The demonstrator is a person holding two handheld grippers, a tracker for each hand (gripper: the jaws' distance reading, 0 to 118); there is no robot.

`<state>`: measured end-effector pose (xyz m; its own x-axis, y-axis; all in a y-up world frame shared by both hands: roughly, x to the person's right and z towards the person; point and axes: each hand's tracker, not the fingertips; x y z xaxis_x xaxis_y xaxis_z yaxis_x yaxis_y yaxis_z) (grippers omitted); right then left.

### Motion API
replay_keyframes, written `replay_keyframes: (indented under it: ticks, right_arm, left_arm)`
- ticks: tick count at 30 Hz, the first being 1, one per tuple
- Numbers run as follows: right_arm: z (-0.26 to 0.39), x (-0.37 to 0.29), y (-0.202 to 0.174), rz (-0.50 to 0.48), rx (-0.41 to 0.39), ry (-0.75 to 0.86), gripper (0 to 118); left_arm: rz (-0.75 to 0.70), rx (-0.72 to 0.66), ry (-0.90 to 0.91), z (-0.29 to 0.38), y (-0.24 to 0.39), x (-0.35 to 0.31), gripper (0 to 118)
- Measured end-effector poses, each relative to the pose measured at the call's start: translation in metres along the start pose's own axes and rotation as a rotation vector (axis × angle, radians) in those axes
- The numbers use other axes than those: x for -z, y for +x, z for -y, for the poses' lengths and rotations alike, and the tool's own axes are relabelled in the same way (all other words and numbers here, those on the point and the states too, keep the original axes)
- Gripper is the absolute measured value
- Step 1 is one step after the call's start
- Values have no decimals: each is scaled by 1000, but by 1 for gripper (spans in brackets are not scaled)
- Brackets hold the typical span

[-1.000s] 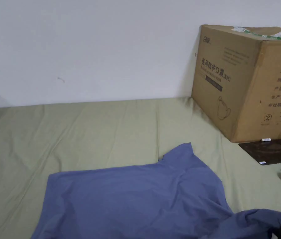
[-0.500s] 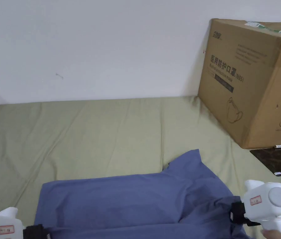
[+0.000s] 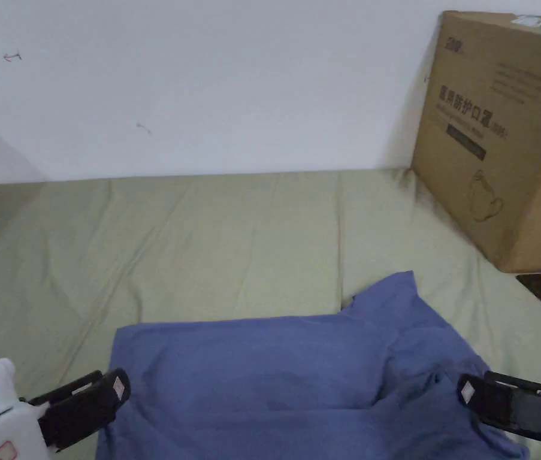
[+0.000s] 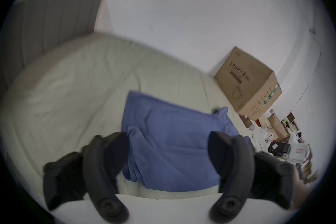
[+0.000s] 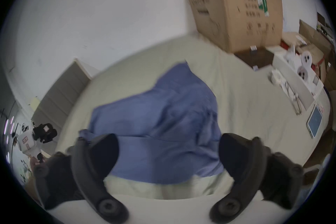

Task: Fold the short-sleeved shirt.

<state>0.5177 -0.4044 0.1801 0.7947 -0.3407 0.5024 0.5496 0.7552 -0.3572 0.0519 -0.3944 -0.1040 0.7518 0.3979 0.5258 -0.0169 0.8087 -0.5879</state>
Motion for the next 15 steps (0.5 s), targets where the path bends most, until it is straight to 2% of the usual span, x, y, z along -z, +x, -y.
replay_keyframes:
  ticks: [1, 2, 3, 5, 6, 7, 9, 11, 12, 14, 15]
  right_arm:
    - [3, -11, -7, -32, -4, 38, 54]
    - [5, -19, -13, -75, 11, 55, 5]
    - [8, -21, -16, -91, 32, 57, 3]
    - [15, -25, -19, -138, 93, 55, 3]
    - [17, -23, -20, -196, 117, 20, 3]
    - [20, -23, -19, -245, 138, 5, 3]
    - [24, -25, -21, -219, 122, 9, 3]
    - [25, -26, -20, -231, 133, 12, 3]
    - [25, -26, -17, -256, 173, 18, 3]
    - [25, -25, -9, -311, 287, 32, 3]
    - [26, -25, -5, -332, 337, 36, 3]
  left_arm:
    - [-11, 24, 43, 3, 8, -15, 45]
    - [-13, 41, 63, 5, 12, -26, 5]
    - [-26, 55, 59, 8, 15, -32, 0]
    - [-70, 83, 52, 11, 16, -38, 0]
    - [-54, 79, 28, 9, 13, -39, 0]
    - [-43, 75, -35, 6, 11, -37, 0]
    - [-108, 60, -157, 2, 0, -20, 0]
    - [-124, 8, -380, -3, -17, 10, 0]
    - [-134, -24, -494, -2, -27, 28, 0]
    - [-95, -93, -572, 9, -30, 51, 2]
    - [-103, -107, -567, 13, -36, 60, 17]
